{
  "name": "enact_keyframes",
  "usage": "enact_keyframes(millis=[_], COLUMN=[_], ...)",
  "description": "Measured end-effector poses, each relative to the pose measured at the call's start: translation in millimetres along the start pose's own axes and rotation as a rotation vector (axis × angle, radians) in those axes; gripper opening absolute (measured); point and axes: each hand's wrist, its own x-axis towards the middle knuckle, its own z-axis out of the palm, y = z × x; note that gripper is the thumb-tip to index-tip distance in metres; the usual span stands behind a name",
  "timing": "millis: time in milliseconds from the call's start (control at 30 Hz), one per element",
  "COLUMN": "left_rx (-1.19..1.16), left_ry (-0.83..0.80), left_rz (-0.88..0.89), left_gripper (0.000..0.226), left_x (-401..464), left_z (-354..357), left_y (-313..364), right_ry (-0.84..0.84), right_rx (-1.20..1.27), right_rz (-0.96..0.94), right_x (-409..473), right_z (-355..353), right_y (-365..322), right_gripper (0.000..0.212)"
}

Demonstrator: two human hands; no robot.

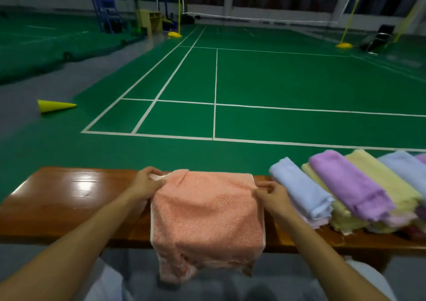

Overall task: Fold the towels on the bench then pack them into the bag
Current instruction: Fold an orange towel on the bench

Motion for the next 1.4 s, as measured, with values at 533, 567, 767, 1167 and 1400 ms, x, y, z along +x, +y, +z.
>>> enact_keyframes(millis=[533,567,767,1167,1400], left_rx=[-0.148,-0.205,-0.240,0.162,-0.151], left_ry=[-0.261,-0.239,-0.165,0.190,0.156], left_rz=[0.071,0.076,0.277,0.631,0.646], left_gripper=[0.027,0.022,0.037,0.024,0.034], left_x=[-34,-36,-49,-55,-84], left_z=[-2,-6,-33,-79,-86], left_y=[66,75,133,197,210], right_ry=[-0.238,-0.211,-0.066,0.203,0.177], right_rx=[0.230,0.251,0.125,-0.578,-0.280], right_rz=[-0.070,-0.090,-0.284,-0.664,-0.637], right_x=[-18,-17,-7,-19,-40], right_z=[-78,-81,-106,-146,-163], right_y=[-11,-23,-93,-170,-172], right_gripper=[0.018,0.016,0.038,0.012,0.031])
